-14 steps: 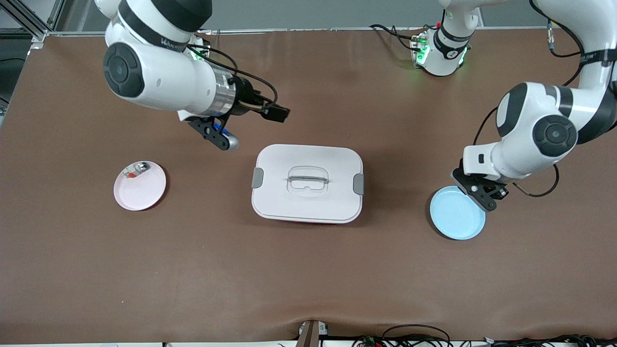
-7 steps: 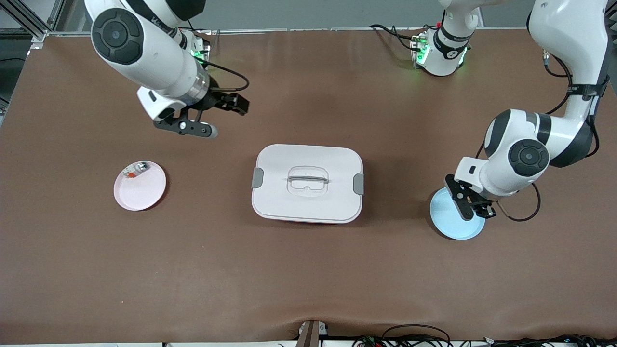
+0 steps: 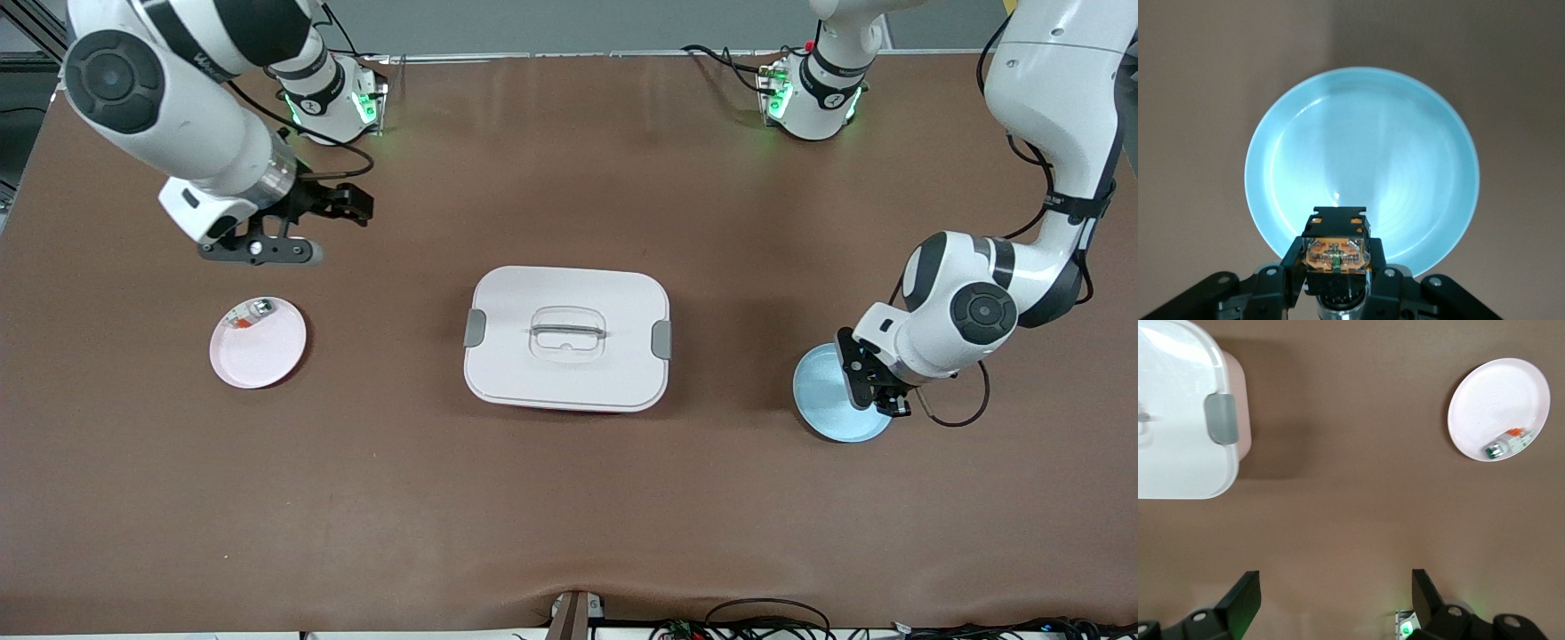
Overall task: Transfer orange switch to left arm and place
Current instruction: 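Lower the switch onto the blue plate with the left gripper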
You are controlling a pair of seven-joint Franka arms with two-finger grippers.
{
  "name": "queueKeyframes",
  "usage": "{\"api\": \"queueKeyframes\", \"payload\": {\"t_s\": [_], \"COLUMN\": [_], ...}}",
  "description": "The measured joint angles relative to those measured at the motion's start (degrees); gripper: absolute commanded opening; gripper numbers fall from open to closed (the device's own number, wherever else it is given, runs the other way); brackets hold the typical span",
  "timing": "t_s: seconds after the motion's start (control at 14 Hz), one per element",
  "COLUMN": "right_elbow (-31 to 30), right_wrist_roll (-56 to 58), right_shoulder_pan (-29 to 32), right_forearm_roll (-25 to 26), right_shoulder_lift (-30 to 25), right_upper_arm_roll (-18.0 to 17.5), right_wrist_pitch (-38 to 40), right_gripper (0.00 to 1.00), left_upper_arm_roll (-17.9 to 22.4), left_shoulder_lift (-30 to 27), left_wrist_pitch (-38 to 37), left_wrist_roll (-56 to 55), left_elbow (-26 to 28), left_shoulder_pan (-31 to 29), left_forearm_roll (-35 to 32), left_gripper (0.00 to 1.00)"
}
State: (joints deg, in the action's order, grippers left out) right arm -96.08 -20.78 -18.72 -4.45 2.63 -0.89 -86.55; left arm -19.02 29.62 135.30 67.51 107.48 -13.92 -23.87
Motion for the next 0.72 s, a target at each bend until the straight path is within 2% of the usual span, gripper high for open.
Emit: {"api": "queueKeyframes", "payload": {"t_s": [0.36, 0.72], "right_elbow": [-4.9, -13.3], "right_wrist_roll": [6.7, 16.8], "right_shoulder_pan": [5.2, 13.1], "right_forearm_roll": [0.5, 0.7], "right_shoulder_lift": [-2.8, -6.9], "right_upper_arm_roll": [0.0, 0.1], "right_wrist_pitch": [-3.4, -11.1], "right_gripper": [1.0, 1.0], "left_upper_arm_roll": [-0.1, -0.2], "left_shoulder_lift": [2.7, 5.4], "left_wrist_pitch": [1.7, 4.1], "left_wrist_roll": [0.0, 0.0], "left_elbow": [0.1, 0.2], "left_shoulder_pan": [0.1, 0.4], "left_forearm_roll": [-2.4, -2.5], "left_gripper": [0.0, 0.0]}}
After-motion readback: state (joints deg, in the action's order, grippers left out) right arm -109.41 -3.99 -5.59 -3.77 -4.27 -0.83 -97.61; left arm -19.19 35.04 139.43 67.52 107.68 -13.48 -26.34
